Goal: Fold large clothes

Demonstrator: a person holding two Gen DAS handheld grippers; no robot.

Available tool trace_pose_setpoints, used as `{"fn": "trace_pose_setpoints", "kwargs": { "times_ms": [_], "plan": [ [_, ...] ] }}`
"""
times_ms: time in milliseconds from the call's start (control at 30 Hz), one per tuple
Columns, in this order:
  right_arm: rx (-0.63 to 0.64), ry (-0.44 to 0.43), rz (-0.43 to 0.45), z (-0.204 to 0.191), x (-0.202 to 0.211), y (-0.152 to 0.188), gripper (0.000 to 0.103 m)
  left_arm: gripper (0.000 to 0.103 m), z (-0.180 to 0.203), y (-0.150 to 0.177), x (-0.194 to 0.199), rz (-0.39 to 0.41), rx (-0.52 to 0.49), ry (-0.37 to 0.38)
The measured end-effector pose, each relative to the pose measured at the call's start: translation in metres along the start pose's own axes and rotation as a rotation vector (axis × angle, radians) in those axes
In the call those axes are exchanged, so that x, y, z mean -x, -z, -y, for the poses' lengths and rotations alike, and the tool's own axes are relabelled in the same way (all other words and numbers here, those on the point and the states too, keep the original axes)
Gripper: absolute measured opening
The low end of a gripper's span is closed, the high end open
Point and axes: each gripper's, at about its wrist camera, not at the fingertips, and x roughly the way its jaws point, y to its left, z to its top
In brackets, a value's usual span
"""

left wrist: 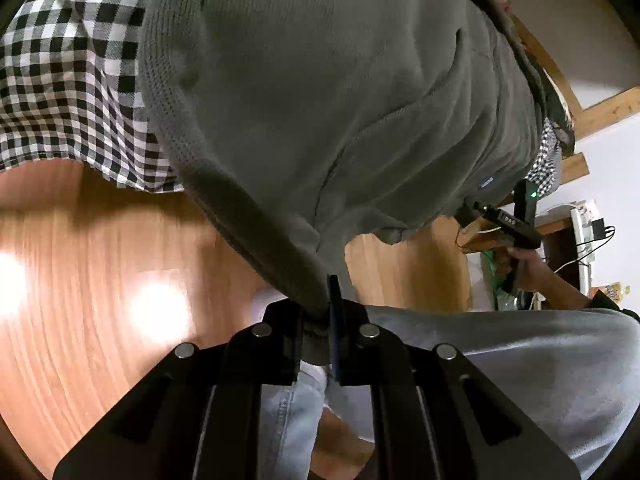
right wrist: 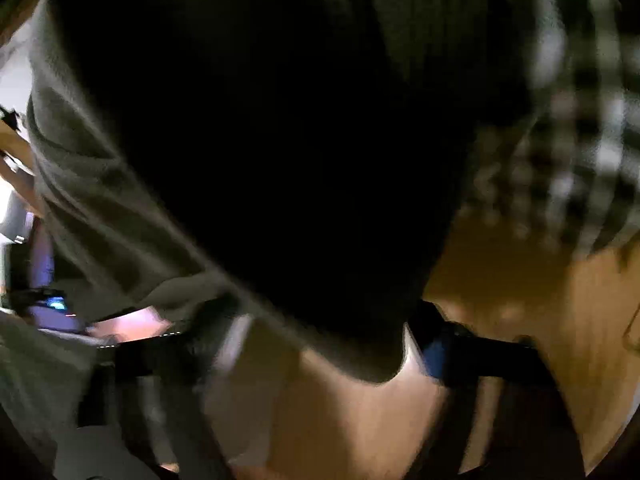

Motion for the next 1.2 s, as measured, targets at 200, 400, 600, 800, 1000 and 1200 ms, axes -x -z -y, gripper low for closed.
{"fn": "trace_pose_setpoints", "kwargs": {
  "times_ms": [200, 400, 600, 800, 1000, 1200],
  "plan": [
    [0.075, -0.085, -0.046, -0.018, 0.047, 0.026, 0.016, 0.011, 0.002, -0.001, -0.019, -0.009, 0.017, -0.007],
    [-0.026, -0.432, 0.11, -0.02, 0.133, 0.036, 0.015, 0.011, 0.009, 0.0, -0.013, 0.027, 0.035, 0.069],
    [0.015, -0.471, 0.168, -0.04, 0.176, 0.017, 0.015, 0.009, 0.014, -0.005, 0.024, 0.105, 0.019, 0.11],
    [0.03, -0.619, 0.326, -0.061, 0.221, -0.042, 0.015, 0.009, 0.032, -0.036, 0.074, 0.223, -0.004, 0.189],
    [0.064, -0.728, 0.41, -0.083, 0.261, -0.103, 0.015, 0.009, 0.057, -0.077, 0.119, 0.323, -0.066, 0.248],
    [0.081, -0.746, 0.479, -0.119, 0.274, -0.161, 0.015, 0.009, 0.061, -0.128, 0.168, 0.444, -0.062, 0.335]
  ]
}}
